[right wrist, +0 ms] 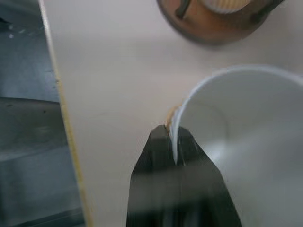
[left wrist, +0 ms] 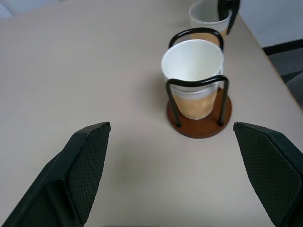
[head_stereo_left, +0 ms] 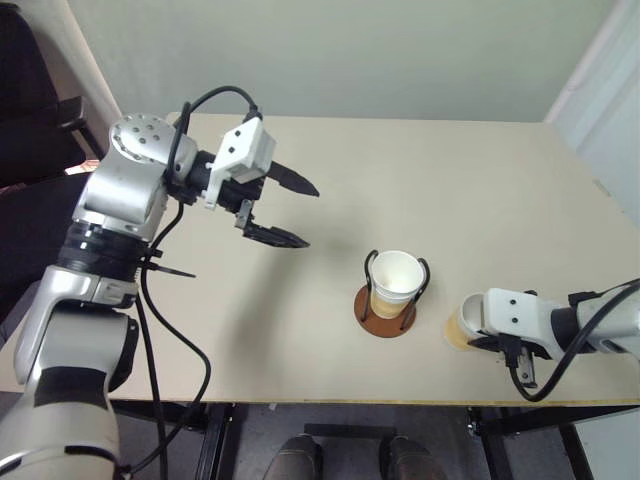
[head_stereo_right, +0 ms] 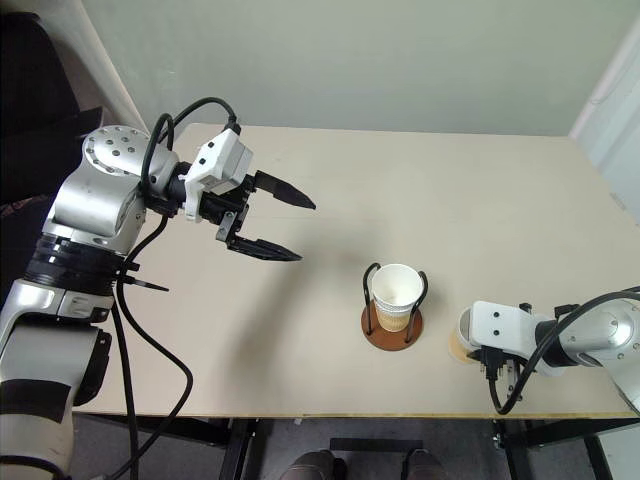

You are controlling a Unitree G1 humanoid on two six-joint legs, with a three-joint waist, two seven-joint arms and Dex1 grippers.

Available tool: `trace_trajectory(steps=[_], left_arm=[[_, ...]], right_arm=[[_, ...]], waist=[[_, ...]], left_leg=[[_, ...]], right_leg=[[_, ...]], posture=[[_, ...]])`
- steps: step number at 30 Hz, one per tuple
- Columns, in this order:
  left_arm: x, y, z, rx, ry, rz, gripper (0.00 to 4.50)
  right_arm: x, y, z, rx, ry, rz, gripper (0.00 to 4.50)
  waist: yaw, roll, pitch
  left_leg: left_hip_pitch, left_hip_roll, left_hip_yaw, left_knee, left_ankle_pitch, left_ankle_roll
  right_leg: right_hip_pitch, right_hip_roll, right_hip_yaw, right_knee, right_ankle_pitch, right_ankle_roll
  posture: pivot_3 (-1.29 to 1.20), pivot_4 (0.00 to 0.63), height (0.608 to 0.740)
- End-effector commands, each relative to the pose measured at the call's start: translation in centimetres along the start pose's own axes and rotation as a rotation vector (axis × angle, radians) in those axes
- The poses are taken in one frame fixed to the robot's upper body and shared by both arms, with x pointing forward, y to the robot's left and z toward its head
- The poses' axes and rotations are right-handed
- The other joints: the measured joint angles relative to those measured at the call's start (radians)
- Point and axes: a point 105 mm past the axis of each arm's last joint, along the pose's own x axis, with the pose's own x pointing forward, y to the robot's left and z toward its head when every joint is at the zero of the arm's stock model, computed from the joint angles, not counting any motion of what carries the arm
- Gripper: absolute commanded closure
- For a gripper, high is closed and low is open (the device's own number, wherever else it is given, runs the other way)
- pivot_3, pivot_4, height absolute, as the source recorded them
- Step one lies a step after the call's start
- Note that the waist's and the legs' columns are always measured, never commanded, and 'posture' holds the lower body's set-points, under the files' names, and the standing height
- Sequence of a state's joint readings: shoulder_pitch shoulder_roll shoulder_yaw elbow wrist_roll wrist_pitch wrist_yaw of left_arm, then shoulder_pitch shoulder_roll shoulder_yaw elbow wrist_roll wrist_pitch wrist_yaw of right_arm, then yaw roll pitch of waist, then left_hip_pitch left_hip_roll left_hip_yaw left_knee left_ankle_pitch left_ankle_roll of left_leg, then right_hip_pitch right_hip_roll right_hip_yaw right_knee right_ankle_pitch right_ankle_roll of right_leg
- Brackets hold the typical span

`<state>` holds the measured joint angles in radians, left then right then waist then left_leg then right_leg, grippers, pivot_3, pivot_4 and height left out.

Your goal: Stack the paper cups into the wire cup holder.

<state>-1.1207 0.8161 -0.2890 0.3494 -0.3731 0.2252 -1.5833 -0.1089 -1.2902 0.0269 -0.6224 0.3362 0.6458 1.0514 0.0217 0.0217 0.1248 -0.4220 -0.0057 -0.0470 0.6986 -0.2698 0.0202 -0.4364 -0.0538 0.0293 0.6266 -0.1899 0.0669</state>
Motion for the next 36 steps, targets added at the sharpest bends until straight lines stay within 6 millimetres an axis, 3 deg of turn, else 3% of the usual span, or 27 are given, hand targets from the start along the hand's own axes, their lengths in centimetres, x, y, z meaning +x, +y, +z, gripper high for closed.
trace_trajectory(steps=[1,5,12,21,25,36], left_arm=[[-0.8,-0.6,1.1,0.015,-0.021,-0.017,0.0],[-1.1,-0.8,1.3,-0.001,-0.03,-0.011,0.0],[-1.7,-0.5,1.9,-0.011,-0.056,0.01,0.0],[-2.2,-0.1,1.9,-0.014,-0.066,0.041,0.0],[-2.8,0.4,2.4,-0.012,-0.085,0.077,0.0],[-3.9,1.4,3.7,-0.012,-0.159,0.167,0.0]], right_arm=[[-0.3,-0.2,0.8,-0.012,-0.018,0.008,4.47],[-0.8,-0.7,1.2,-0.025,-0.02,0.007,4.47],[-4.1,-3.8,3.5,-0.151,-0.026,-0.058,4.47],[-7.3,-5.8,9.1,-0.339,-0.108,-0.072,4.47],[-7.8,-6.1,11.1,-0.396,-0.142,-0.06,4.47],[-7.8,-6.0,12.1,-0.425,-0.152,-0.043,4.47]], waist=[[0.0,0.0,0.0],[0.0,0.0,0.0],[-0.004,0.0,0.0],[-0.011,0.0,0.0],[-0.012,0.0,0.0],[-0.012,0.0,0.0]], left_leg=[[0.0,0.0,0.0,0.0,0.0,0.0],[0.0,0.0,0.0,0.0,0.0,0.0],[0.001,0.0,-0.001,0.0,0.0,0.0],[0.001,0.0,-0.001,-0.002,0.0,0.0],[0.001,0.001,-0.001,-0.002,0.0,0.0],[0.001,0.0,-0.002,-0.003,0.0,0.0]], right_leg=[[0.0,0.0,0.0,0.0,0.0,0.0],[0.0,0.0,0.0,0.0,0.0,0.0],[0.001,0.0,0.0,0.0,0.0,-0.002],[-0.001,0.0,0.0,0.0,-0.001,-0.004],[-0.001,0.0,0.0,0.0,-0.002,-0.005],[-0.002,0.0,-0.001,0.0,-0.003,-0.007]], posture=[[0.0,0.15,0.74],[0.0,0.15,0.74],[0.0,0.15,0.74],[0.0,0.15,0.74],[0.0,0.15,0.74],[0.0,0.15,0.74]])
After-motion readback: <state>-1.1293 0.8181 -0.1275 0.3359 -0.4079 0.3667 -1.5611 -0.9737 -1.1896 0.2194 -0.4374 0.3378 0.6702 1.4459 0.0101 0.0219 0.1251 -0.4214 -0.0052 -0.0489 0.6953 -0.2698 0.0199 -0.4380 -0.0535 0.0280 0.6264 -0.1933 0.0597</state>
